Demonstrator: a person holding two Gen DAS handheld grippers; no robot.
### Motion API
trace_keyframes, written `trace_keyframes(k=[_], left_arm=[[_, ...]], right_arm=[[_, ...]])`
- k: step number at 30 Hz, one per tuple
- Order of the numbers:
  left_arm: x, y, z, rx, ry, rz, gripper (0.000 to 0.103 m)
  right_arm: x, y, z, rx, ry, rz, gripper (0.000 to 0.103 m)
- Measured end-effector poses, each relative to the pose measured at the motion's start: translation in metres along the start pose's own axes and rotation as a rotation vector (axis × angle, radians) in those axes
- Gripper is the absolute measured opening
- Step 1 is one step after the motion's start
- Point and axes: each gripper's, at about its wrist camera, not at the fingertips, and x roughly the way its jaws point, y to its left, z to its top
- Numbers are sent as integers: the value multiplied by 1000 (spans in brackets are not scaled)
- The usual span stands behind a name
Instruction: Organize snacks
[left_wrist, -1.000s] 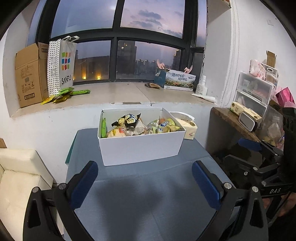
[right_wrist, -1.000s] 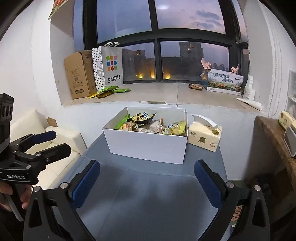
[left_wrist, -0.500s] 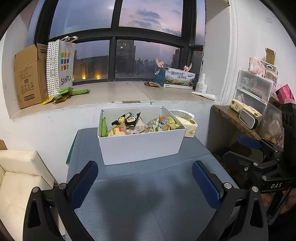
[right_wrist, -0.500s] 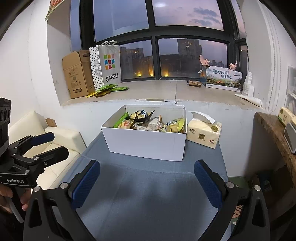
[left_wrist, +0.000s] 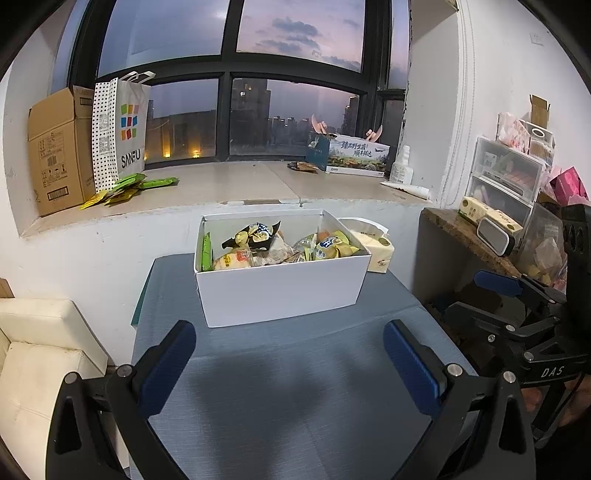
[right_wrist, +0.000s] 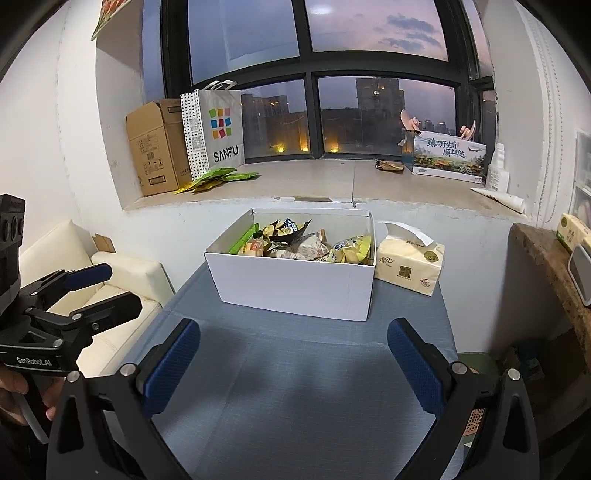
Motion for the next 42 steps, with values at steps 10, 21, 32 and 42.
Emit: trace_keyframes(k=[10, 21, 32, 42], left_arm=[[0, 0, -2, 3, 2, 8, 103], [0, 2, -3, 3, 7, 7, 103], [0, 3, -3, 5, 12, 5, 103], [0, 1, -4, 10, 13, 3, 103]], right_arm=[[0, -1, 0, 0, 3, 2, 103], [-1, 0, -1, 4, 1, 6, 103], [1, 1, -1, 2, 7, 9, 103], [2, 1, -2, 1, 9, 9, 103]])
